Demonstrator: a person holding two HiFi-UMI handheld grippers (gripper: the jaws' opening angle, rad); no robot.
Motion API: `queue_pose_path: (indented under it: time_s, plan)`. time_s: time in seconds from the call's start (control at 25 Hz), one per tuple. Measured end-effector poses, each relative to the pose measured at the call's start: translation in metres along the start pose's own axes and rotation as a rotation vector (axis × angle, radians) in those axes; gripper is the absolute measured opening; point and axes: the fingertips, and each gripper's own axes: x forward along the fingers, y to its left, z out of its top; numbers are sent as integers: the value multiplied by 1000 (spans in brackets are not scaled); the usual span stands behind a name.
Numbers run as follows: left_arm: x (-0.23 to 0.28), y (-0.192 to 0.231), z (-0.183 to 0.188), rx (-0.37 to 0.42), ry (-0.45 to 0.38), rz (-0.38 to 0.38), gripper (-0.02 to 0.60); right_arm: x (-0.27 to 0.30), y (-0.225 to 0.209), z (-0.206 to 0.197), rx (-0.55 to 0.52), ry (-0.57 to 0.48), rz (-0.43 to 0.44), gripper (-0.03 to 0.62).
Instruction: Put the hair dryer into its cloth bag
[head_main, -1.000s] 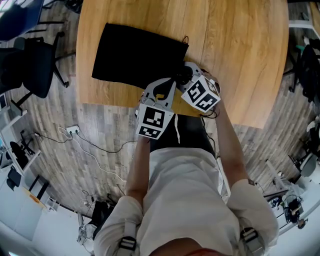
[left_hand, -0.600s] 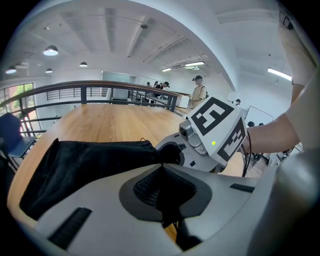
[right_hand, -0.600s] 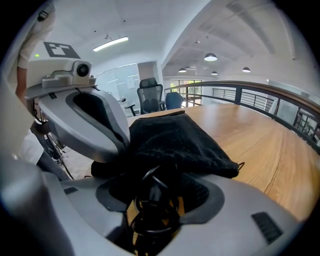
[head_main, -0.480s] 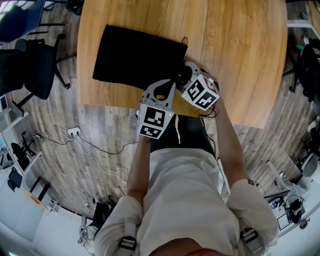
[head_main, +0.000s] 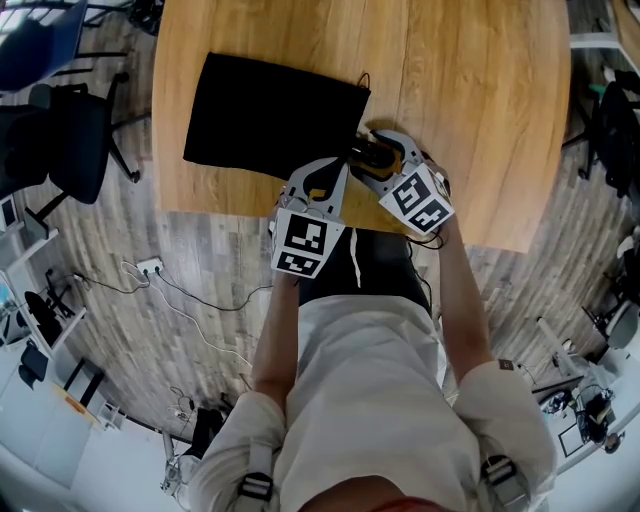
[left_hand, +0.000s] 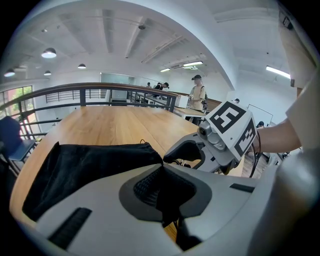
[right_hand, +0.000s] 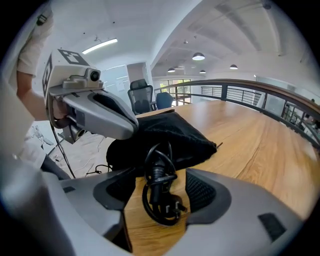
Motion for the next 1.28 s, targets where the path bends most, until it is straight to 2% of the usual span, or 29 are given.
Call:
queue_pose_path:
  time_s: [0.44, 0.52, 0.6, 0.76, 1.28]
  plan:
    - [-3, 0, 3, 11, -1, 0, 25, -33, -3, -32, 88, 2, -88, 302]
    - [-3, 0, 2, 12, 0, 0, 25, -35, -2, -39, 92, 8, -105, 276]
    - [-3, 0, 3, 14, 0, 1, 25, -38, -4, -43, 98, 6, -133, 216]
    - [-4, 0, 3, 16, 1, 2, 25, -38, -9, -48, 124, -4, -179, 146]
    - [-5, -2, 2, 18, 0, 4, 25, -39, -10, -45, 122, -19, -181, 115]
